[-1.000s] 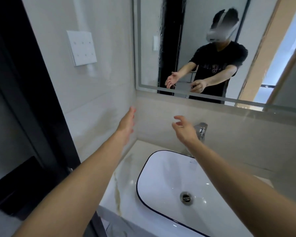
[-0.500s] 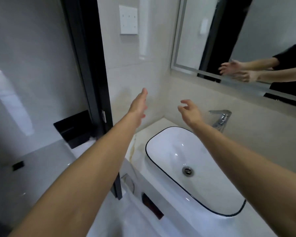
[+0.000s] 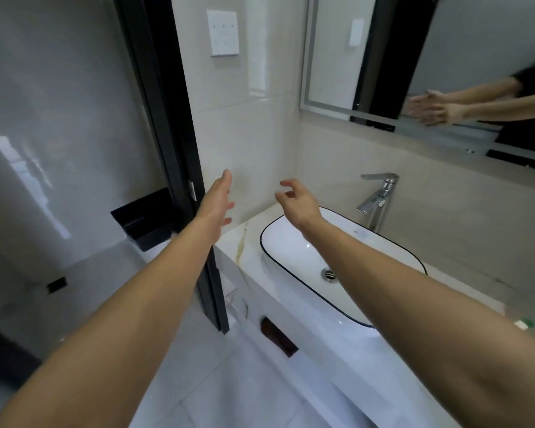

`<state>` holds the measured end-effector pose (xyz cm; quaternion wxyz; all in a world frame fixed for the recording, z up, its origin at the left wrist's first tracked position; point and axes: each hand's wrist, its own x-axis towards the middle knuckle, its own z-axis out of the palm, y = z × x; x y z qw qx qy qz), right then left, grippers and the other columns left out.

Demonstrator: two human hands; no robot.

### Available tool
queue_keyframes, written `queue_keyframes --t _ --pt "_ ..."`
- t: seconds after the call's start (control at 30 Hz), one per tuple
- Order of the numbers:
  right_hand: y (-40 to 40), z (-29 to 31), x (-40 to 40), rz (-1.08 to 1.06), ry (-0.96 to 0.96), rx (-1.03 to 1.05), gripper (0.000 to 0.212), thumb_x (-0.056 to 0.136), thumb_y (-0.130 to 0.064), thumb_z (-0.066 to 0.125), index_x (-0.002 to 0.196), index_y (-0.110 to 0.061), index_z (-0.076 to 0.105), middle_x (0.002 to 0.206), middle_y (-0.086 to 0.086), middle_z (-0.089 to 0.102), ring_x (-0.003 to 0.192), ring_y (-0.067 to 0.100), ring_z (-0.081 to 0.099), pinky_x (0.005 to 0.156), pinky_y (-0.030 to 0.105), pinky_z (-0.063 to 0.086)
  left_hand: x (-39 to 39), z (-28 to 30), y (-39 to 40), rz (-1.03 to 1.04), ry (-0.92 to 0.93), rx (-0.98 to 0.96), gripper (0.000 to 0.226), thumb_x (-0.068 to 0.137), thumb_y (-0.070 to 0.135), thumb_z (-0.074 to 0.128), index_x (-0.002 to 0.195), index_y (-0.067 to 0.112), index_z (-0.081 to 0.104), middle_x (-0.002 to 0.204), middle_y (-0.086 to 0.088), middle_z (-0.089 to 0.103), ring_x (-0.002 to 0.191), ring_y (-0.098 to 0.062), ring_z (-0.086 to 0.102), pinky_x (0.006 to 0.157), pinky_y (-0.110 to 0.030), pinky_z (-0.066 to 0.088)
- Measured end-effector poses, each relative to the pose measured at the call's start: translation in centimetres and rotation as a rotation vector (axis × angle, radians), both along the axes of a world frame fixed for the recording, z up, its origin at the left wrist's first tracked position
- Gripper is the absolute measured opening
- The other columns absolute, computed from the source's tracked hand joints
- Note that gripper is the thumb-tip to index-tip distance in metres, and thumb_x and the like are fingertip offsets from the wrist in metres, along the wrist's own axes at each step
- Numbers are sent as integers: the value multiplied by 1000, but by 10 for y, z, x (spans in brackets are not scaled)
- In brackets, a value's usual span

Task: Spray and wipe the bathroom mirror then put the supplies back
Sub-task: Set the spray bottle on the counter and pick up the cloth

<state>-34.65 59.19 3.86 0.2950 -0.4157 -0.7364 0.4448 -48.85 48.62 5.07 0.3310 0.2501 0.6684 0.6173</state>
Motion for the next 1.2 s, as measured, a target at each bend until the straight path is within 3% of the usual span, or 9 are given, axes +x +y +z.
queue_keyframes --t 0.17,0.33,0.43,0.73,0.9,1.2 --pt "-33 -15 -11 31 -47 -25 40 97 -36 55 135 -26 53 127 7 61 113 24 58 102 39 46 2 -16 -26 6 -5 -17 60 100 64 36 152 33 39 152 7 42 118 -19 53 103 -44 41" --pt "-65 -49 -33 100 -71 -38 38 99 -35 53 136 -25 53 128 6 62 107 25 59 90 31 45 -5 -45 -61 66 -61 -22 55 101 60 39 149 33 42 142 9 47 121 -20 52 106 -45 40" --pt "-80 -84 -50 155 -87 -41 37 100 -35 53 136 -25 52 129 5 60 112 23 57 98 36 46 -16 -78 -79 137 -68 -5 53 103 57 37 150 34 40 129 13 48 119 -20 53 107 -45 41" --pt "-95 -249 -79 246 -135 -50 38 100 -37 53 136 -27 52 129 3 61 109 20 57 99 38 49 -35 -254 -94 229 -131 -12 57 102 58 37 153 33 36 143 10 47 121 -19 53 112 -48 40" --pt "-86 -358 -86 264 -174 -24 38 100 -38 53 136 -28 52 128 2 61 106 17 57 91 31 46 -34 -360 -79 220 -137 11 55 103 56 36 153 33 35 152 6 41 129 -23 50 113 -50 38" --pt "-77 -515 -88 251 -131 -67 38 99 -37 54 136 -27 53 129 2 61 112 18 58 93 33 49 -38 -510 -56 205 -105 38 50 104 53 37 151 34 38 150 7 44 128 -22 52 113 -46 41"
